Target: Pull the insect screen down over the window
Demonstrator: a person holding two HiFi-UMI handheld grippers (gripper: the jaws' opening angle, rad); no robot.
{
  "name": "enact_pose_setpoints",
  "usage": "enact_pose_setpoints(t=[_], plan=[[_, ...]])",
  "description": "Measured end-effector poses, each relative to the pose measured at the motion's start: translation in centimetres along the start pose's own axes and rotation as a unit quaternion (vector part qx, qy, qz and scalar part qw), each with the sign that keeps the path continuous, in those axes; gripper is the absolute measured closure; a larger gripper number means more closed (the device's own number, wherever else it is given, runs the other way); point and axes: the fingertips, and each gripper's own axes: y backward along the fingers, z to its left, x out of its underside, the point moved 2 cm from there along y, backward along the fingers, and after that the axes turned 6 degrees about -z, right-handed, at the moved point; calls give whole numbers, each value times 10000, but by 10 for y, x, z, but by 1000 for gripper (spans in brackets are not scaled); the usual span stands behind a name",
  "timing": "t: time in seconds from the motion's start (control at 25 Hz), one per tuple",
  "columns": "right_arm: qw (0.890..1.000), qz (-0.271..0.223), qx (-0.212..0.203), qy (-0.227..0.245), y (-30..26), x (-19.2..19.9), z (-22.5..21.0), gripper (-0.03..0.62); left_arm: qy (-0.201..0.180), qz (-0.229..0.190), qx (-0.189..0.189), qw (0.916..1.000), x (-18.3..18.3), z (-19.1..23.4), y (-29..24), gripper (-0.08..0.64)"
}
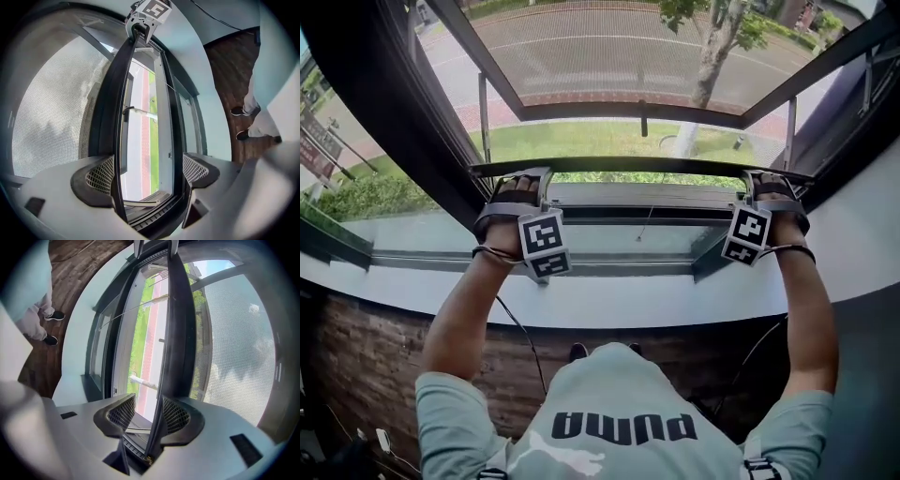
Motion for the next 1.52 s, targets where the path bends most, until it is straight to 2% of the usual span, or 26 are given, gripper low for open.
enact_pose_setpoints(t=[0.28, 0.4, 0.56, 0.76, 1.16, 1.32, 1.44, 1.52], plan=[[9994, -54, -327, -66, -32, -13, 49, 410, 107, 126, 348, 9993, 2, -47, -36, 114], [9996, -4, -294, -23, -45, -16, 71, 410, 174, 165, 559, 9981, -1, -67, -43, 114], [9999, 124, 55, -63, -56, -20, 78, 410, 159, 306, 354, 9988, 4, -75, -57, 114], [9995, 87, 195, -242, -61, -23, 85, 410, 169, 363, 213, 9990, 5, -80, -62, 114], [9994, 86, -214, -253, -82, -33, 138, 410, 142, 727, 482, 9961, 8, -129, -93, 114], [9993, 119, -238, -252, -86, -33, 142, 410, 182, 721, 473, 9961, 7, -131, -98, 114], [9986, 229, -468, -104, -88, -32, 155, 410, 170, 730, 630, 9952, 7, -142, -102, 114], [9989, 197, -414, -130, -92, -36, 163, 410, 149, 751, 608, 9952, 8, -150, -105, 115]])
